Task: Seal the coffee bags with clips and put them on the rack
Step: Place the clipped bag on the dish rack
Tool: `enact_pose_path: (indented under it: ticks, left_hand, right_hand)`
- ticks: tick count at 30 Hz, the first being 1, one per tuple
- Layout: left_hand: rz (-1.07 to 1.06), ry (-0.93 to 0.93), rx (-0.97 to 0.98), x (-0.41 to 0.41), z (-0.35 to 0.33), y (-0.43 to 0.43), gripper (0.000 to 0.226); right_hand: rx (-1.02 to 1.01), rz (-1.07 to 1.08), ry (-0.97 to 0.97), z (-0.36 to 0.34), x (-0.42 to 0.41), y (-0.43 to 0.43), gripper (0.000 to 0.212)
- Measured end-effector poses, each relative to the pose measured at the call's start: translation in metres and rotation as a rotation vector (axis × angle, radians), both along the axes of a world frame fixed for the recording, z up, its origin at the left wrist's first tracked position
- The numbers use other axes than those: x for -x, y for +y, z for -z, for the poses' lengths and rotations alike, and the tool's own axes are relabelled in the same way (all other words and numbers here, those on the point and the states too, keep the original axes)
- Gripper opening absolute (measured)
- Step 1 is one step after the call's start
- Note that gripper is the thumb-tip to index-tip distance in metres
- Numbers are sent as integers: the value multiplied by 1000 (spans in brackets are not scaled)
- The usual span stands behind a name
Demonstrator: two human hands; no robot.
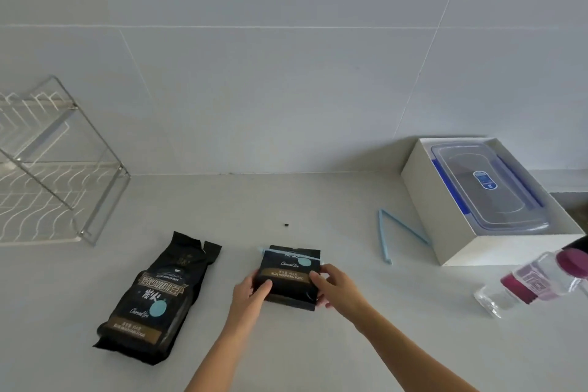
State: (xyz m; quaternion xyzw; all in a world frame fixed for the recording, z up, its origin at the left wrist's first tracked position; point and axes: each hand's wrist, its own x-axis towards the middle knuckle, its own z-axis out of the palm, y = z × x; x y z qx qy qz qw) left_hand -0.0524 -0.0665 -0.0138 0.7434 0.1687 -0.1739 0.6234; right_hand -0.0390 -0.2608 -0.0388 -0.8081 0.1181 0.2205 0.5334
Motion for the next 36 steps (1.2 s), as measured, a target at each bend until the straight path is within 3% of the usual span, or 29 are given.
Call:
enact_pose_path:
  ticks: [10, 15, 20, 25, 29, 31, 36]
  left_hand:
    - [-257, -225, 46, 0, -36, 67, 33]
    - [-284, -358, 43, -12, -77, 126, 26]
    - [-249, -493, 28, -28, -135, 208, 43]
    - [-298, -666, 53, -46, -184, 292, 70]
    - [-338, -782, 34, -69, -206, 362, 64]
    - [-334, -783, 36, -88, -216, 402, 58]
    - [-340, -701, 29, -149, -219, 481, 62]
  right_hand:
    - [-118, -106, -244, -57, -26, 74, 46]
    - [-323, -125, -236, -107, -40, 150, 38]
    - [-420, -185, -262, -162, -58, 233, 29]
    - [-527, -280, -340, -219, -89, 325, 41]
    - [-556, -337, -417, -252, -125, 398, 31]
    - [-545, -347, -423, -262, -144, 434, 24]
    - [-508, -285, -335, -272, -187, 514, 32]
